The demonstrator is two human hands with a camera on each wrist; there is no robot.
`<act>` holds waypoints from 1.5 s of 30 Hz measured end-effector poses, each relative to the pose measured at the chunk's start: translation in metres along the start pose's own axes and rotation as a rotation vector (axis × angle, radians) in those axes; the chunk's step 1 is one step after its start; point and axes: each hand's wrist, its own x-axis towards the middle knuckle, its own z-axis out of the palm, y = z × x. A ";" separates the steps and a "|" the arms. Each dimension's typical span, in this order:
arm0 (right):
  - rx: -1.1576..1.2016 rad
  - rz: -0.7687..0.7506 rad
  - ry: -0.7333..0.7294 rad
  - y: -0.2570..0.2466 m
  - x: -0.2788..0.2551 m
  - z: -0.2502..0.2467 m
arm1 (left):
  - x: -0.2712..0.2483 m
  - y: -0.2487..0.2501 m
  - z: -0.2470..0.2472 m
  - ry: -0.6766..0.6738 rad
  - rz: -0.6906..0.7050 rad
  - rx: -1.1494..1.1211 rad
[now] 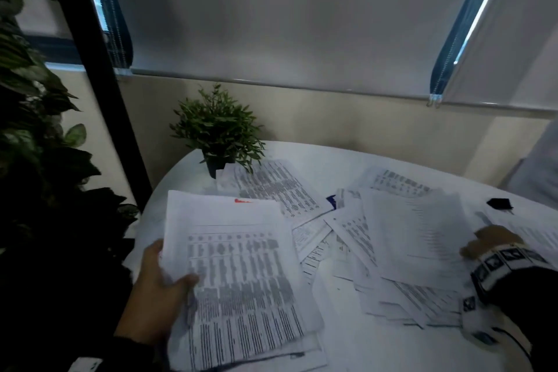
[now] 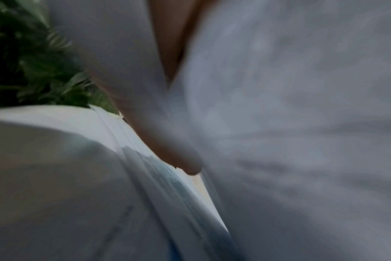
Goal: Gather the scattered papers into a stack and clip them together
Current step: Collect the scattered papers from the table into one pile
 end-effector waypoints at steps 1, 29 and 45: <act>0.040 -0.003 0.001 0.001 -0.002 -0.008 | 0.002 -0.001 0.000 0.016 0.030 0.025; 1.219 -0.672 -0.348 -0.103 -0.127 0.040 | -0.028 0.033 0.029 -0.124 -0.137 -0.639; 1.357 -0.334 0.171 -0.071 -0.127 0.034 | -0.027 0.023 0.025 -0.140 -0.168 -0.463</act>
